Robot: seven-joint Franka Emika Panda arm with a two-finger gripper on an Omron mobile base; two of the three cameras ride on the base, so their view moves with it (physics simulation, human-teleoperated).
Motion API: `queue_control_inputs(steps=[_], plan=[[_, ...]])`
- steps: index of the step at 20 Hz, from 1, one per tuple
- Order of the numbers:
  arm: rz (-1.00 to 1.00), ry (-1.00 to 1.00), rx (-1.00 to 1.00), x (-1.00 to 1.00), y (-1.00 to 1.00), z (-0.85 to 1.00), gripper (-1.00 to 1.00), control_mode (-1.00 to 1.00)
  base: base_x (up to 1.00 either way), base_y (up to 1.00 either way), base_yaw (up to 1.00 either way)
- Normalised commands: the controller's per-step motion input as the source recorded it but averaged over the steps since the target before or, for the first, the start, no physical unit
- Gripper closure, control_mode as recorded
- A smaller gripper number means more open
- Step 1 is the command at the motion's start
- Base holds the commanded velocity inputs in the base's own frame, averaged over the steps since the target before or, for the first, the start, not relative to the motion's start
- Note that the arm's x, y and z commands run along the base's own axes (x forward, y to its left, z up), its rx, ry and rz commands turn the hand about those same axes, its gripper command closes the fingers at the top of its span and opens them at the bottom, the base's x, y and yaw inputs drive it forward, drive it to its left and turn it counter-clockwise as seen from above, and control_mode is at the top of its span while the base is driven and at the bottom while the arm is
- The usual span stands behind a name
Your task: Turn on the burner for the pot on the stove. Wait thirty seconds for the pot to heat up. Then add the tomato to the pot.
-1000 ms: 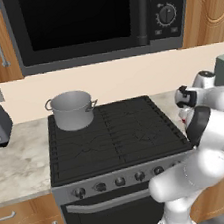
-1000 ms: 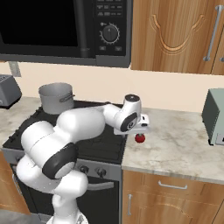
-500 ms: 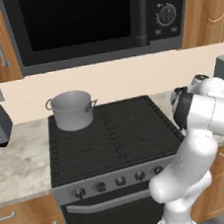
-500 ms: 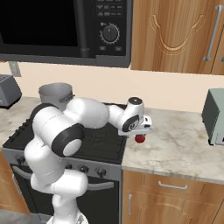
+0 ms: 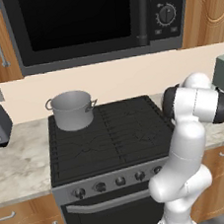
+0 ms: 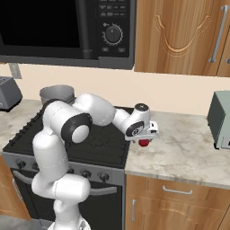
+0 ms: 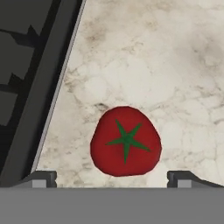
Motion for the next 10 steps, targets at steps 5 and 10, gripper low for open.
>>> queue_control_inputs(steps=[5, 10], plan=[[0.0, -0.01, 0.0, 0.23, -0.06, -0.15, -1.0, -1.0, 0.0, 0.0, 0.0], [0.0, 0.0, 0.0, 0.21, -0.02, -0.15, -1.0, -1.0, 0.0, 0.0, 0.0]])
